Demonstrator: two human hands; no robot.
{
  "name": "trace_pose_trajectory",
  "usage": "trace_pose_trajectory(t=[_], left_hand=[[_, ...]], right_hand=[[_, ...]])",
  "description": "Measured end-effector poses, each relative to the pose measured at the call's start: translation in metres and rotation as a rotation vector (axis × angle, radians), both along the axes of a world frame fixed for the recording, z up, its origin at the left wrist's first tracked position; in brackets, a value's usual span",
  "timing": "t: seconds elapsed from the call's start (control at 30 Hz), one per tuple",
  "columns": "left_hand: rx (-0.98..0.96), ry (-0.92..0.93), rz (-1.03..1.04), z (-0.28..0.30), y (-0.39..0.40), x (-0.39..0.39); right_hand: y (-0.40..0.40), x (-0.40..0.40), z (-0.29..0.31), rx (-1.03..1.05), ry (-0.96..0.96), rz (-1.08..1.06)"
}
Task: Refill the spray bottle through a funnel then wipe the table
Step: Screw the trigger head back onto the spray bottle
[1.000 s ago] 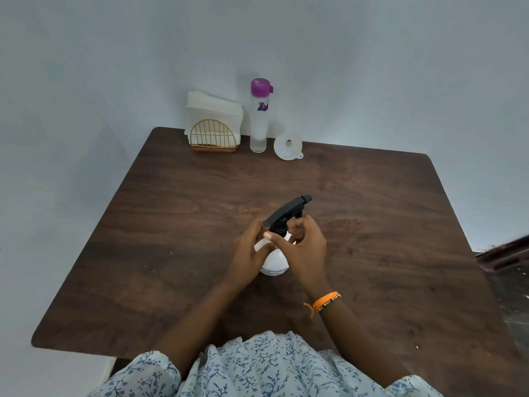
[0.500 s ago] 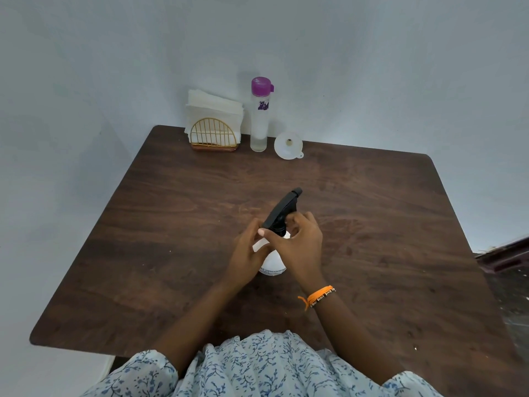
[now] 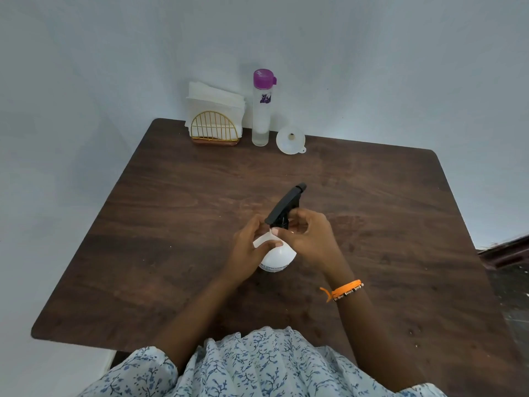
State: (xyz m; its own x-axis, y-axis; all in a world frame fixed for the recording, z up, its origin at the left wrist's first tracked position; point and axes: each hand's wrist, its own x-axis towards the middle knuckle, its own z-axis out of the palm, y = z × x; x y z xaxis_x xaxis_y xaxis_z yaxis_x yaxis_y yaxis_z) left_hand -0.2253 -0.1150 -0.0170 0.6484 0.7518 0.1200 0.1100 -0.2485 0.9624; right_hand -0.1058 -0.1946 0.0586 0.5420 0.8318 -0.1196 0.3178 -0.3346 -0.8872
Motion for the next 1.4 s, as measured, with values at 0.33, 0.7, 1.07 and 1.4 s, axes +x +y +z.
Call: trace_pose_trajectory(t=[0.33, 0.7, 1.07, 1.4], left_hand=[[0.015, 0.037, 0.002, 0.002, 0.002, -0.001], [-0.117, 0.050, 0.016, -0.004, 0.005, 0.001], [-0.070, -0.083, -0.016, 0.005, -0.004, 0.002], [0.044, 0.001, -0.013, 0.004, -0.003, 0.002]], right_hand=[[0.002, -0.007, -0.004, 0.089, -0.045, -0.105], [0.007, 0.011, -0.001, 0.009, -0.185, 0.205], [0.007, -0.032, -0.038, 0.281, -0.218, -0.316], [-0.003, -0.027, -0.033, 0.279, -0.083, -0.292]])
